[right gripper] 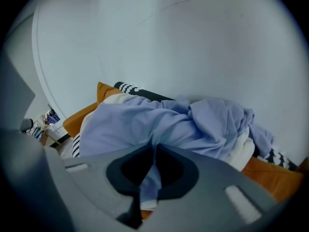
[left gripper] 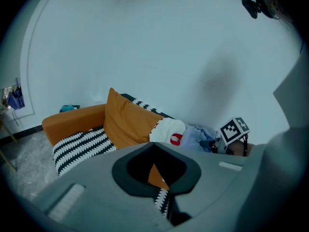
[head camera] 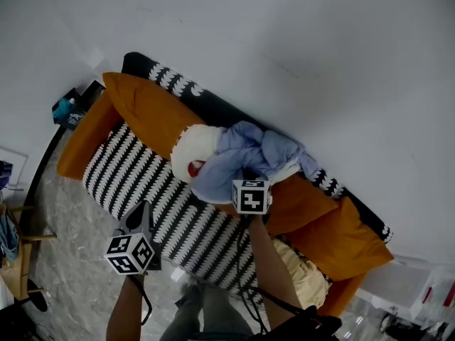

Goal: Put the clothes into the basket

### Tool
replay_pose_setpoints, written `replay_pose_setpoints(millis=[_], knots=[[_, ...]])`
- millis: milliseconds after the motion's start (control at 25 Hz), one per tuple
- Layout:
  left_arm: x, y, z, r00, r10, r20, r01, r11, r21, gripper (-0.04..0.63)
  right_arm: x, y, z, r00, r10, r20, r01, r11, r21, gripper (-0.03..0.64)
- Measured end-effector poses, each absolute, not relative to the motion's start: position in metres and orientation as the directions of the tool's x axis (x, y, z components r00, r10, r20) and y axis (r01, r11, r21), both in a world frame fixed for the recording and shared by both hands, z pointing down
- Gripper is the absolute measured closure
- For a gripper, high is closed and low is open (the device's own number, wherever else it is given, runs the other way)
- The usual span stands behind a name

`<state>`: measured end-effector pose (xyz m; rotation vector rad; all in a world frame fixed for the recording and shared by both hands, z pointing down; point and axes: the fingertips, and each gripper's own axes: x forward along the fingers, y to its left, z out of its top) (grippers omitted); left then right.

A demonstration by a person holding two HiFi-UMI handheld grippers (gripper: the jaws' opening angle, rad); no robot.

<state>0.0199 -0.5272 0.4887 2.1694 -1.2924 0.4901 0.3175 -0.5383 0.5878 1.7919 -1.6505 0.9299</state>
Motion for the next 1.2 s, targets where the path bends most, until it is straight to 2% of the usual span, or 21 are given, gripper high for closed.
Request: replay_pose_setpoints(millis=[600,1200], knots=[[0.028,-0.496,0.468,0.491,-0.661,0.568,-0.869,-0.414,0.269,0.601,0.298,-0.504,0.524,-0.002,-0.693,0.721,-0.992,-0.092,-0.091,0.596],[0.022,-0.445,0.384,0.57,-0.692,0.443,-0.821,-0.485,0.3,0.601,0.277,-0.428,0.386,0.062,-0.808,0.585,-0.993,-0.109,-0.046,0.598]])
